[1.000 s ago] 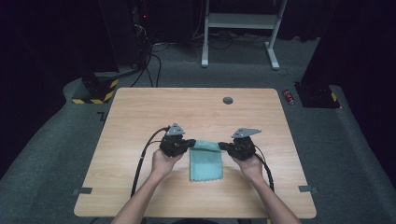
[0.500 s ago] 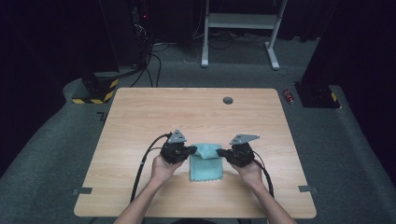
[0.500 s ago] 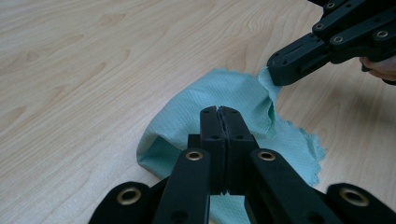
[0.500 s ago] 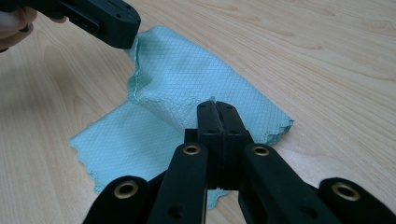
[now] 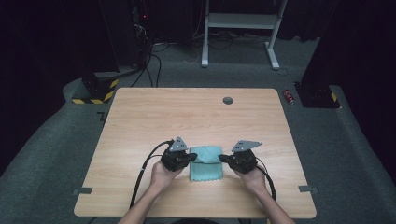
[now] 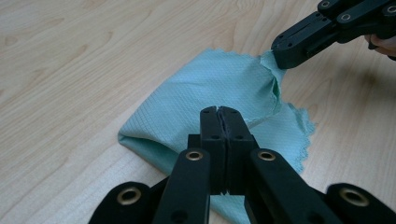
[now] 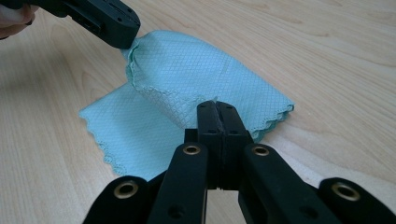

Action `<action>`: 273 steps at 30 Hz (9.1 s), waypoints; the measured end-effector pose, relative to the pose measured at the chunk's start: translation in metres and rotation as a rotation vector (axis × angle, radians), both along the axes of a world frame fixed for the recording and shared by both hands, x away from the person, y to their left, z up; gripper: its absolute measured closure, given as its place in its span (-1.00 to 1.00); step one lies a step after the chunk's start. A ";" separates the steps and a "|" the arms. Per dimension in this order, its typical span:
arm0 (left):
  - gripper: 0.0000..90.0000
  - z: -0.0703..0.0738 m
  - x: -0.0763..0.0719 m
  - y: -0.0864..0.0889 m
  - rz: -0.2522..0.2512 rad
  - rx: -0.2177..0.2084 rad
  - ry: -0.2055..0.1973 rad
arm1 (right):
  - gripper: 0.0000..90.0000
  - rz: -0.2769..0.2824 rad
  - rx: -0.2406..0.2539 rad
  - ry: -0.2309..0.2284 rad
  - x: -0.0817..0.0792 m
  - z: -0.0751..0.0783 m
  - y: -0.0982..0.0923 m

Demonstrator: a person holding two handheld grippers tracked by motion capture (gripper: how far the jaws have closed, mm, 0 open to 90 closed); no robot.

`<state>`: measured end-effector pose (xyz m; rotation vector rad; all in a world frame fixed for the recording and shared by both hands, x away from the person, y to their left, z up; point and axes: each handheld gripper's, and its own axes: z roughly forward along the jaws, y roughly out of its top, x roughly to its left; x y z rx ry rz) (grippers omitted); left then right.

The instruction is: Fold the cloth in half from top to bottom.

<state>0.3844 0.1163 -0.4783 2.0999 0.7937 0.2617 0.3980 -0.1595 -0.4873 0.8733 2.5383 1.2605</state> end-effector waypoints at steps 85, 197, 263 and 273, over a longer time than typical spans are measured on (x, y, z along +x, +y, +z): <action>0.96 -0.038 -0.032 0.004 -0.011 -0.021 0.065 | 0.93 0.057 -0.015 0.053 -0.034 -0.031 -0.008; -0.02 -0.029 -0.032 0.039 0.203 0.005 0.014 | 0.39 -0.183 0.056 -0.007 0.011 -0.012 -0.012; -0.12 -0.026 -0.045 0.129 0.466 -0.148 -0.018 | 0.29 -0.386 0.083 -0.084 -0.028 0.002 -0.101; -0.12 -0.032 -0.044 0.133 0.491 -0.127 -0.007 | 0.29 -0.406 0.055 -0.072 -0.029 -0.005 -0.106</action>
